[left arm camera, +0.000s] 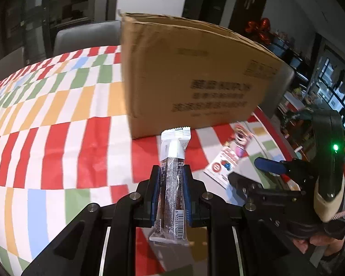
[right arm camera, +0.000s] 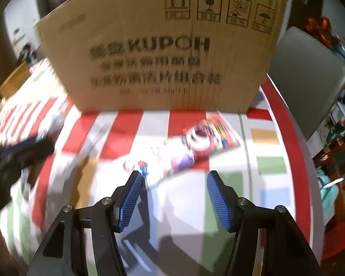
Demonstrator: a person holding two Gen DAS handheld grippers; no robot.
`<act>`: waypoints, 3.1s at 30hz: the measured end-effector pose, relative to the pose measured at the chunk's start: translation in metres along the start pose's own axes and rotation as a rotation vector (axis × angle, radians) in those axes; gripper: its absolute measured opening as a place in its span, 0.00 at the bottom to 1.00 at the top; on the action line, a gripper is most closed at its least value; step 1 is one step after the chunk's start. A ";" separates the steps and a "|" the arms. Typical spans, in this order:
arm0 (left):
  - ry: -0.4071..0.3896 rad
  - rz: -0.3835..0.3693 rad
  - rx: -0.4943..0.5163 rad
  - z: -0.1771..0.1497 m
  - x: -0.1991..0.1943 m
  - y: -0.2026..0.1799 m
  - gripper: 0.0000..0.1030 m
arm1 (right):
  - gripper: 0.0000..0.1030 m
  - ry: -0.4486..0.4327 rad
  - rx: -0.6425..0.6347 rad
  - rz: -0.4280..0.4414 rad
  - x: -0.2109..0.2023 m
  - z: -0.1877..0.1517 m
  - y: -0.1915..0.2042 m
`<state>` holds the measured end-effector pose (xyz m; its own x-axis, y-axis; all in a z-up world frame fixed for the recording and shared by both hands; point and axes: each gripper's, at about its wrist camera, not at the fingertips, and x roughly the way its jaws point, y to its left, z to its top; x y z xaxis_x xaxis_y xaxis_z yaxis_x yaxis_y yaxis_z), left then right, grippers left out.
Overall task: Organize snacks
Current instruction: 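Grasp the pink strawberry-bear packet with the right tool while the left tool holds the strip packet, then carry both packets over the box and open both tools to drop them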
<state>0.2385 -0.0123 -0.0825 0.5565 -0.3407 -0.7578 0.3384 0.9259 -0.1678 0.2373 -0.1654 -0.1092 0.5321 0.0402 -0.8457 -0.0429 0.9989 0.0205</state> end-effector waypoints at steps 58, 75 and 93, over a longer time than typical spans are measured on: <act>-0.068 0.025 -0.062 0.013 -0.029 -0.027 0.19 | 0.13 -0.177 0.132 0.069 -0.090 0.012 -0.002; -0.234 0.068 -0.079 0.051 -0.088 -0.042 0.19 | 0.13 -0.392 0.064 0.169 -0.155 0.044 -0.007; -0.323 0.106 0.004 0.137 -0.110 -0.048 0.19 | 0.13 -0.542 -0.002 0.176 -0.184 0.125 -0.010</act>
<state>0.2650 -0.0412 0.0949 0.8001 -0.2771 -0.5320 0.2683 0.9586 -0.0958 0.2458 -0.1791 0.1130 0.8745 0.2135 -0.4355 -0.1712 0.9760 0.1346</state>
